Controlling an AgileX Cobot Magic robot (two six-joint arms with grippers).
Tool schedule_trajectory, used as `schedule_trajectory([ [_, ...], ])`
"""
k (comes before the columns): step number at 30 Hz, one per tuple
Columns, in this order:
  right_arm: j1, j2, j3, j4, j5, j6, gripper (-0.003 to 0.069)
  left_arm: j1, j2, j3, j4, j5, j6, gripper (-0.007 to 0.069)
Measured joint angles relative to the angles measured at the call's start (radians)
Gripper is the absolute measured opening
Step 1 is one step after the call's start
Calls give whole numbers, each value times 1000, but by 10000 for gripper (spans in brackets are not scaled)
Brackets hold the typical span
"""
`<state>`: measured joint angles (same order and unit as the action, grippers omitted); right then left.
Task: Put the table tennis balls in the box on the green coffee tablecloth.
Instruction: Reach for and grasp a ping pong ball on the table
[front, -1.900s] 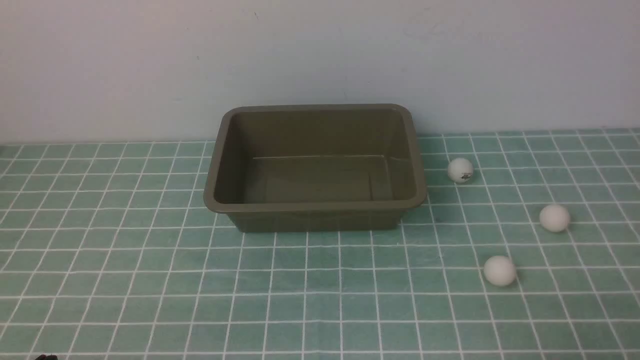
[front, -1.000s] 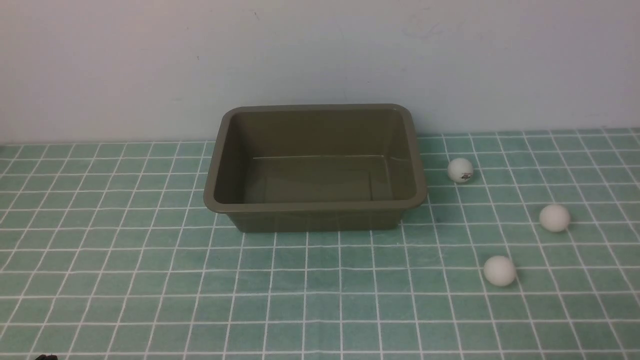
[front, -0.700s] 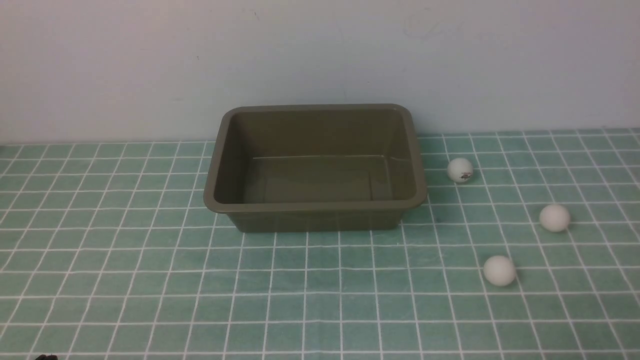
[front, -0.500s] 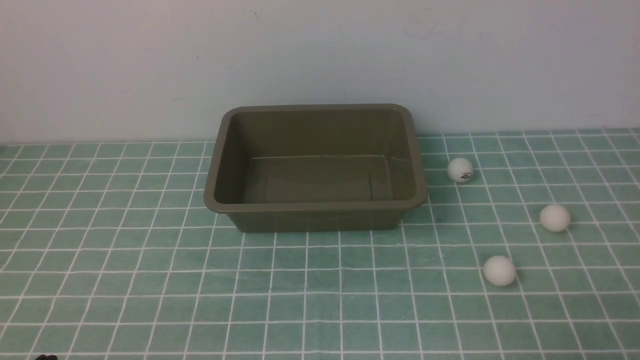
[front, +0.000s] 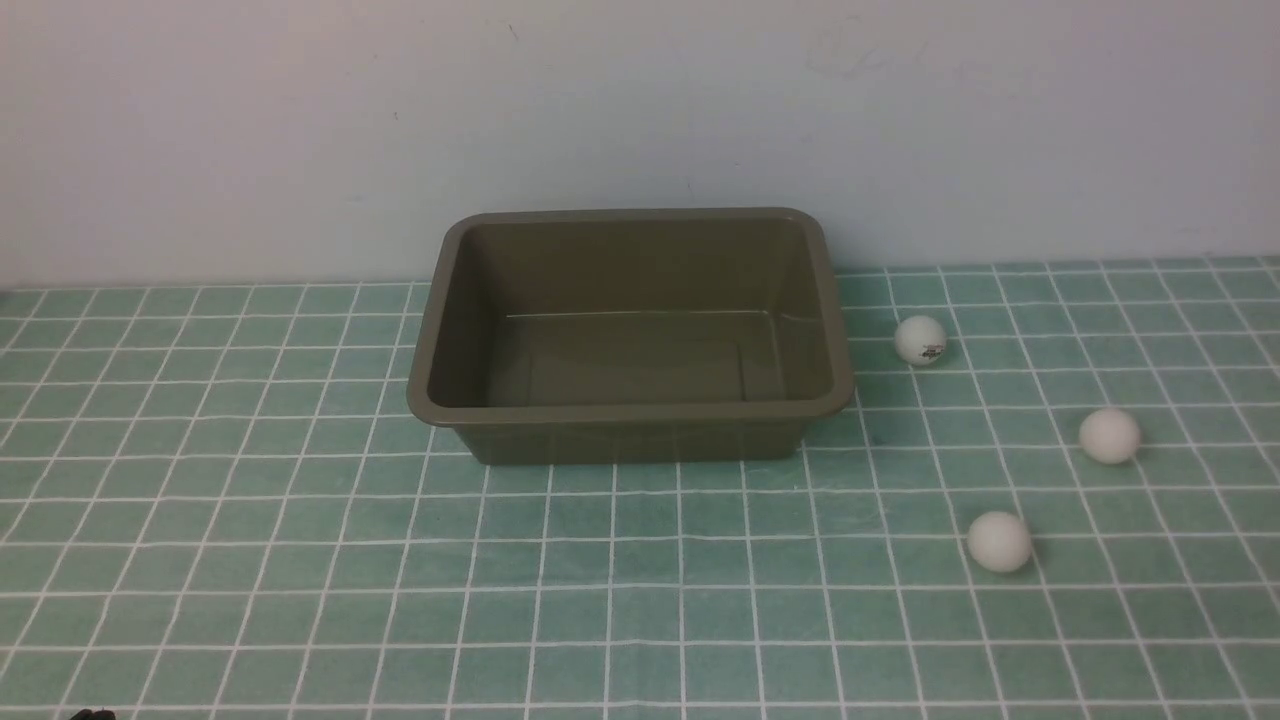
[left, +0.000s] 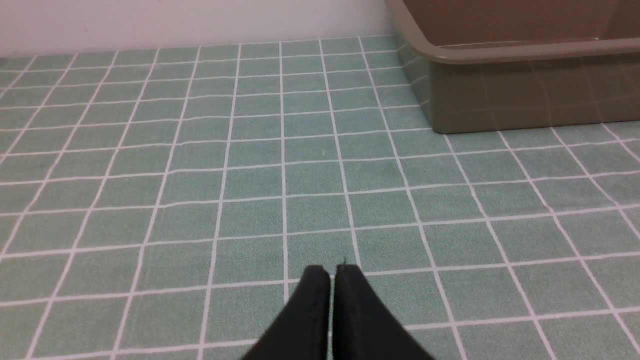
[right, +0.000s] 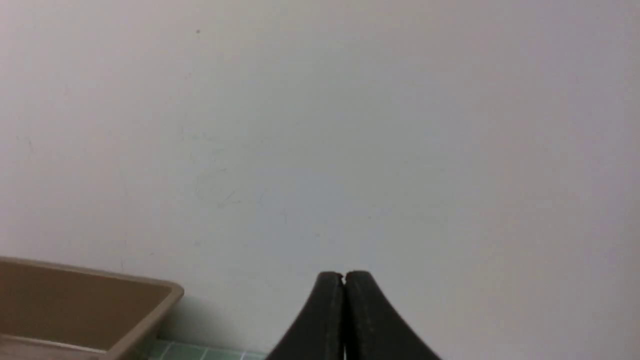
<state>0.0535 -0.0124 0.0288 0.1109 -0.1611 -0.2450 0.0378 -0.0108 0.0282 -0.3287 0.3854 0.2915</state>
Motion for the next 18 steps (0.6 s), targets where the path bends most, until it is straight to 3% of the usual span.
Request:
schedule_trajectory([
  [5, 0, 0, 0, 35, -8, 209, -18, 0, 0, 0, 0, 0, 0, -4],
  [7, 0, 0, 0, 62, -31, 350, -18, 0, 0, 0, 0, 0, 0, -4],
  [10, 0, 0, 0, 83, -126, 553, -18, 0, 0, 0, 0, 0, 0, -4],
  [13, 0, 0, 0, 92, -321, 696, -18, 0, 0, 0, 0, 0, 0, -4],
  [15, 0, 0, 0, 94, -481, 731, -18, 0, 0, 0, 0, 0, 0, -4],
  [18, 0, 0, -22, 81, -580, 714, -18, 0, 0, 0, 0, 0, 0, -4],
])
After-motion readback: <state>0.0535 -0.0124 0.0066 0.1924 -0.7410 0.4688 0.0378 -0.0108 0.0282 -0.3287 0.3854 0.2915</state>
